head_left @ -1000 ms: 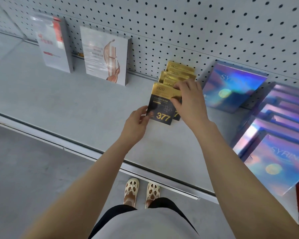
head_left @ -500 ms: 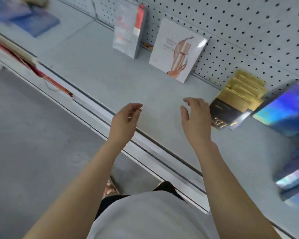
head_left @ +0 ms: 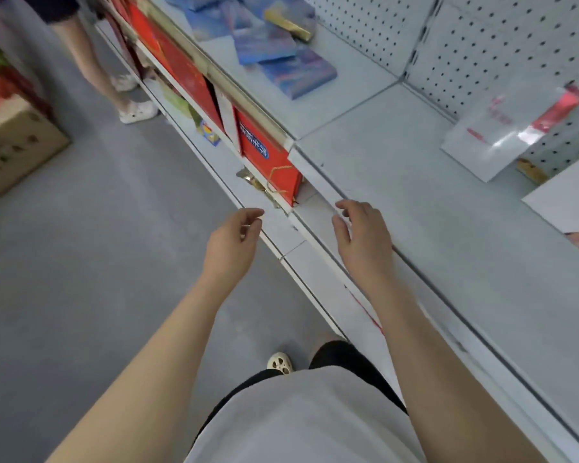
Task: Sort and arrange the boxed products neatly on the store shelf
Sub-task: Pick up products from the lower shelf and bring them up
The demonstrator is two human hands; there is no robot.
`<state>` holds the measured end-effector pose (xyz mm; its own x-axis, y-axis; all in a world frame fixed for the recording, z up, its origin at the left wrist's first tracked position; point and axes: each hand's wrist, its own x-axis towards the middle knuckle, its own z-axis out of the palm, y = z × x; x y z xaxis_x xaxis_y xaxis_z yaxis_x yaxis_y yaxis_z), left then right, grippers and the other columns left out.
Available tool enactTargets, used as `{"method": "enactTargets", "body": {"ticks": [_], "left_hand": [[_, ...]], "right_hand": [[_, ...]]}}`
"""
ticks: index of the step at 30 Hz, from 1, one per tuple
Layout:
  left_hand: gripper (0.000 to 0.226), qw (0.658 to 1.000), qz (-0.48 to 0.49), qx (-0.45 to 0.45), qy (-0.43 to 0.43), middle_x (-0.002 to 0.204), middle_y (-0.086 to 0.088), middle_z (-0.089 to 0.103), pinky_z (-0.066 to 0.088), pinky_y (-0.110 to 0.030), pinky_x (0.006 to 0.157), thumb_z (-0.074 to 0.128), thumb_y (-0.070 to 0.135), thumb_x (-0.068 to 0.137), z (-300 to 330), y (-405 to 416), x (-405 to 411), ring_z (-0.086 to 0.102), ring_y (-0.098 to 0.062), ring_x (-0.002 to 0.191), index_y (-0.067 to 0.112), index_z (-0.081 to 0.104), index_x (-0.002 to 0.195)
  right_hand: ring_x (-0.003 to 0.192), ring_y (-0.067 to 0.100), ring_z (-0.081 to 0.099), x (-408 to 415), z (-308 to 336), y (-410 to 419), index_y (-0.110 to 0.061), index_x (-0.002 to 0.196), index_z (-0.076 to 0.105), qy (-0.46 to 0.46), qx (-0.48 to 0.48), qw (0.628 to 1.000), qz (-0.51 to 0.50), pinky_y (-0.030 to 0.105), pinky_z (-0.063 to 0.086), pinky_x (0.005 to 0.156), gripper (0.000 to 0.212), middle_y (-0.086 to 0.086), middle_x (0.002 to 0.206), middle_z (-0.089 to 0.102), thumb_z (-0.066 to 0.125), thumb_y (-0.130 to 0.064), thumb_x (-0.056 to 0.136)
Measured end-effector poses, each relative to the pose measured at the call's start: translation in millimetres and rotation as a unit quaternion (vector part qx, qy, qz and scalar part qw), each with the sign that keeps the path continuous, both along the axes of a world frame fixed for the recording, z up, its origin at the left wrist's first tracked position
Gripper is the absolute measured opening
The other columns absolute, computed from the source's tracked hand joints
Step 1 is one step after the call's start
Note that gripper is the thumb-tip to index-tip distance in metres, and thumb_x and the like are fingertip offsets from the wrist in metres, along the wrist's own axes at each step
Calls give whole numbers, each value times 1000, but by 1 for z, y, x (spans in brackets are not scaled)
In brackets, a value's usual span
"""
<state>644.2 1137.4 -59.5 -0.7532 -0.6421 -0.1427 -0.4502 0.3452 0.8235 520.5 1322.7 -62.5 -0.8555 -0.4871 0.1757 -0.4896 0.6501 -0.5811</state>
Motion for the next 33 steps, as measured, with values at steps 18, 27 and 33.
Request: {"method": "enactTargets", "body": {"ticks": [18,27,33], "left_hand": [[24,997,-34,-73,-7,109,13,64,41,-9,70,52,25,97,13,-310,-213,58,7,84,29,63,118],[30,967,-215,-138,-6,120,7,62,49,-33,93,54,23,97,18,-405,-342,61,-14,105,28,60,126],[40,895,-409,-176,-2,138,-1,55,37,-28,102,57,20,95,8,-437,-406,51,-20,126,17,54,136]], "right_hand": [[116,39,51,-276,39,-297,-4,134,50,-1,37,996,-75,44,39,96,42,21,126,55,55,-21,96],[123,41,49,-415,40,-387,-3,140,44,-53,134,981,-128,44,38,100,44,25,135,51,42,-25,102],[121,40,54,-425,13,-408,-6,138,43,-206,109,937,-259,41,41,99,65,22,131,58,50,-55,96]]}}
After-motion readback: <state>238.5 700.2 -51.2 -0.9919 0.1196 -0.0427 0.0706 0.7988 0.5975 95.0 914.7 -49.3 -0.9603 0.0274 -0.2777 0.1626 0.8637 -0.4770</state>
